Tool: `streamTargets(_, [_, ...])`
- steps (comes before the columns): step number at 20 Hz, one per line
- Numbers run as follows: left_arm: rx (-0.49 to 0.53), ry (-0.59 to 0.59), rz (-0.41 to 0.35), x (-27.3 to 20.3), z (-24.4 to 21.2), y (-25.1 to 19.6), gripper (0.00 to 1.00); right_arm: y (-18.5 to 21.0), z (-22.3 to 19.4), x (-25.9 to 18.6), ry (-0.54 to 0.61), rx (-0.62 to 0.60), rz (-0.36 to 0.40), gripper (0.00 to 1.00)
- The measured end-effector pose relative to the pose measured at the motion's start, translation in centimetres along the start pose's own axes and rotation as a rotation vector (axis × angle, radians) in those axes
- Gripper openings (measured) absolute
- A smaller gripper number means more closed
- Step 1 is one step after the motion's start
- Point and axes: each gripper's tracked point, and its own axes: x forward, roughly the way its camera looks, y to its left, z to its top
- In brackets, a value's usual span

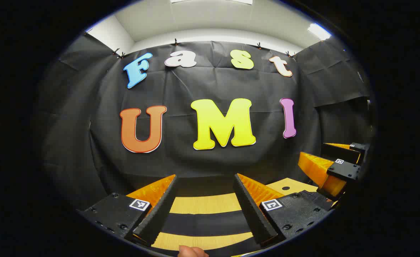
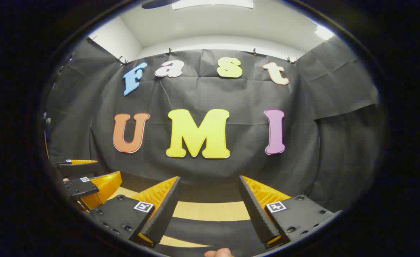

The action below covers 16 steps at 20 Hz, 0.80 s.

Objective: Grasp the waist and the cuffs of the jeans and fold them to make the two legs overlap; first hold the waist and fold one-third of the jeans toward the cuffs, then hold the cuffs and fold the remaining one-third in the same direction to finish folding.

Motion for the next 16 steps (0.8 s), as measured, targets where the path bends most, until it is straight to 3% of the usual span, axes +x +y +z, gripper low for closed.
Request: streamTargets(16, [0.000,0.004,0.040,-0.7,0.0,1.7,0.98,2.3,-0.8,0.5,0.024,-0.018,0.045,0.98])
